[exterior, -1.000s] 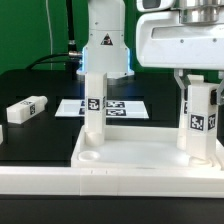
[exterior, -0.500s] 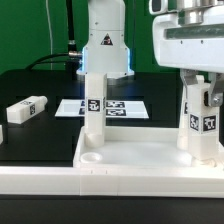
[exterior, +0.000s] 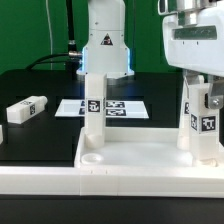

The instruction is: Assemble desk

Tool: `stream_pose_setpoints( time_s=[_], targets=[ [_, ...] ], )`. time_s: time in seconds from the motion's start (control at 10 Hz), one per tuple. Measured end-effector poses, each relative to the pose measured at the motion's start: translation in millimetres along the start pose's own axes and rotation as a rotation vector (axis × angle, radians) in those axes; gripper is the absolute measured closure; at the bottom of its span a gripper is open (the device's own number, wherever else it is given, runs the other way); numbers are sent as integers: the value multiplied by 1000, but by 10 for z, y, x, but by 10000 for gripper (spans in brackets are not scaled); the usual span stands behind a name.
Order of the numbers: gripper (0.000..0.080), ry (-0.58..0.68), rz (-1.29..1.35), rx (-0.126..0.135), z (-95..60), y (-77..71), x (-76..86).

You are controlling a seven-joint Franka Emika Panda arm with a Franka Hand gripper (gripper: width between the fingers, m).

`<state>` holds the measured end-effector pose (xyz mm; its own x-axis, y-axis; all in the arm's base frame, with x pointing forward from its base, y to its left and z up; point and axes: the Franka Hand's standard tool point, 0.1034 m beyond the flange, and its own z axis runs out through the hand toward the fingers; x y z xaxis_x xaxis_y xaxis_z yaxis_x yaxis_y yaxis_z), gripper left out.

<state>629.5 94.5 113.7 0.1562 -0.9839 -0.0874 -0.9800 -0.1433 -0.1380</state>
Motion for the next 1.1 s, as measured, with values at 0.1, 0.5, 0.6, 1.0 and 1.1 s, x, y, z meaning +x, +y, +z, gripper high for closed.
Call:
stream_pose_setpoints(
  time_s=[0.1,0.5,0.6,1.0,1.1],
  targets=[
    [251,-5,-39,-14,-3,11,-10],
    [151,-6,-434,-33,-48,-24,-45],
    [151,-7,-538,-32,-48,-24,-44],
    [151,-9,-876,-37,-54,-30,-40],
    [151,-7,-986,-41,-62,-37,-24]
  ],
)
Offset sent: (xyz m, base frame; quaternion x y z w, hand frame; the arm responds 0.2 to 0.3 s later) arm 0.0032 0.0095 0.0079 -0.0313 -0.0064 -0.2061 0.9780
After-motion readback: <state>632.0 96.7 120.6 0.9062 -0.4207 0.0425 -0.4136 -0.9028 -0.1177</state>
